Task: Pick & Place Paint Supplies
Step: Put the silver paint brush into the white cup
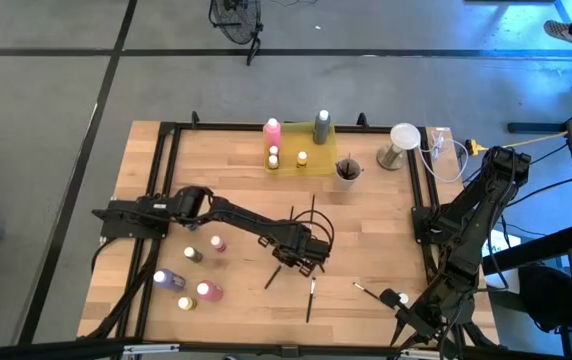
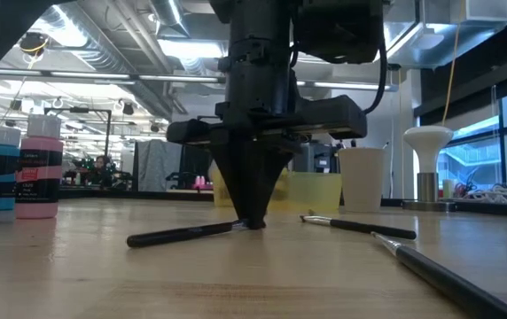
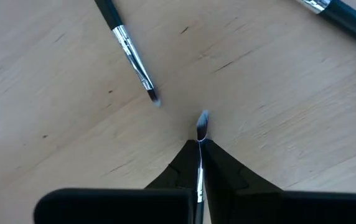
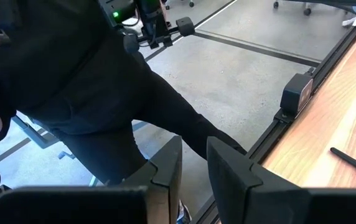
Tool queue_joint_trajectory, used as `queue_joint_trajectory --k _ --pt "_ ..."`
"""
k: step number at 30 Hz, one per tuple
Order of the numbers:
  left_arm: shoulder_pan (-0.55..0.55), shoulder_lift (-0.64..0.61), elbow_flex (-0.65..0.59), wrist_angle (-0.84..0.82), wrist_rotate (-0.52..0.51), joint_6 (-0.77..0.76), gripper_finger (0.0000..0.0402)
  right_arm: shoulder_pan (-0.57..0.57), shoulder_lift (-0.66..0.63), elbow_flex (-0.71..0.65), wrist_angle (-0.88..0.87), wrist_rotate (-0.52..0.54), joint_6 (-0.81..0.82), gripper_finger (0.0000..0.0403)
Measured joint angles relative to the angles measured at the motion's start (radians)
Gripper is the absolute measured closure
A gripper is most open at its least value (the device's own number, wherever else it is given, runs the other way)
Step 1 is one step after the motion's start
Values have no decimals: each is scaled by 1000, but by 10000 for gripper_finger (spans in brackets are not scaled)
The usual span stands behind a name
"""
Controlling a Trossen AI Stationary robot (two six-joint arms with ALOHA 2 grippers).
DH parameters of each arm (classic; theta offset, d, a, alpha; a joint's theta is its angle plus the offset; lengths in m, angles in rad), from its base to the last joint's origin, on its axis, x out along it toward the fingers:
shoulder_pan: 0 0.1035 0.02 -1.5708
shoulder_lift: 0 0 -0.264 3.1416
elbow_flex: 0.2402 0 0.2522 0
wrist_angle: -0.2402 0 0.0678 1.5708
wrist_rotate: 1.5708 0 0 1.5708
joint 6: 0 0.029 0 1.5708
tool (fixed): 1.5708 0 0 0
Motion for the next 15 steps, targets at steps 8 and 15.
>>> queue_joint_trajectory --k 8,15 --pt "-36 19 114 -98 -86 4 399 0 0 0 0 0 0 325" --pt "-55 20 154 -94 -95 12 399 0 0 0 0 6 0 325"
